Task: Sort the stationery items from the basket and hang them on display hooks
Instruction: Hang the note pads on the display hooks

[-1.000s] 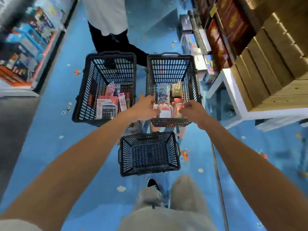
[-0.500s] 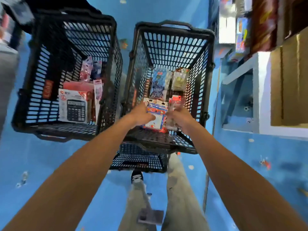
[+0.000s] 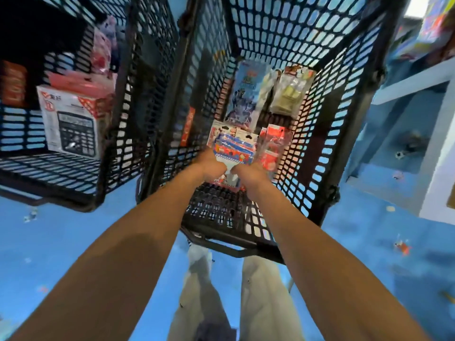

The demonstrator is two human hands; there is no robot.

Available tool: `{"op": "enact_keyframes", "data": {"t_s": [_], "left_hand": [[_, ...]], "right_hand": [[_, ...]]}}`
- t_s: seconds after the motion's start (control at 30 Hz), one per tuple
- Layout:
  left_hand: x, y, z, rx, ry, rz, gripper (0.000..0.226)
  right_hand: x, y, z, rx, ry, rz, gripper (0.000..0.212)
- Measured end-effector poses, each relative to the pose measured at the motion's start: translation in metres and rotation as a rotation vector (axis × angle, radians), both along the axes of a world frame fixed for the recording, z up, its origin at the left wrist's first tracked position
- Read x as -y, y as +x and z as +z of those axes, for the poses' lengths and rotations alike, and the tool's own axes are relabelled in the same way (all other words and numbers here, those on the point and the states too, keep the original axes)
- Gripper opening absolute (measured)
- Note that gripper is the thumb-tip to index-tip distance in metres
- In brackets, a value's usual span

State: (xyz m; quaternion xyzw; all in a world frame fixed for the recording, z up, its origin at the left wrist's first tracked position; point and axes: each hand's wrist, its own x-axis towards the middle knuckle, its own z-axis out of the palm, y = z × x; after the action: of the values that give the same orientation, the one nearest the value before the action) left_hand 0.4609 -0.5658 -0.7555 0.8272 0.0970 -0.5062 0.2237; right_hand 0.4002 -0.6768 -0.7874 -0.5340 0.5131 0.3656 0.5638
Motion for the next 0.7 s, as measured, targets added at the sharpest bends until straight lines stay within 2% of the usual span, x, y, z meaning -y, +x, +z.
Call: {"op": "enact_keyframes", "data": {"t_s": [0.07, 0.2, 0.33, 0.47, 0.5, 0.63, 0.7], "left_hand": [[0.000, -0.003, -0.008, -0.015, 0.000, -0.005, 0.043], [-0.001, -0.010, -0.017, 0.045, -0.026, 0.148, 0.031], [-0.001, -0.009, -0.021, 0.026, -0.005, 0.239, 0.029], [-0.001, -0.006, -0.022, 0.023, 0.034, 0.276, 0.056], [-0.001, -0.006, -0.022, 0.020, 0.028, 0.274, 0.057], [0.002, -0.008, -0.019, 0.060, -0.002, 0.212, 0.030], [0.004, -0.010, -0.020, 0.103, 0.014, 0.202, 0.026]], "right_hand": [[-0.004, 0.004, -0.003, -0.008, 0.013, -0.041, 0.018], [-0.015, 0.006, -0.008, 0.022, -0.037, -0.059, 0.042], [-0.019, 0.002, -0.014, 0.028, -0.091, -0.076, 0.048], [-0.021, 0.004, -0.011, -0.016, -0.049, -0.145, 0.060], [-0.021, 0.004, -0.012, -0.016, -0.050, -0.163, 0.058], [-0.023, 0.004, -0.011, 0.021, -0.055, -0.220, 0.048], [-0.026, 0.003, -0.010, 0.047, -0.070, -0.248, 0.044]]}}
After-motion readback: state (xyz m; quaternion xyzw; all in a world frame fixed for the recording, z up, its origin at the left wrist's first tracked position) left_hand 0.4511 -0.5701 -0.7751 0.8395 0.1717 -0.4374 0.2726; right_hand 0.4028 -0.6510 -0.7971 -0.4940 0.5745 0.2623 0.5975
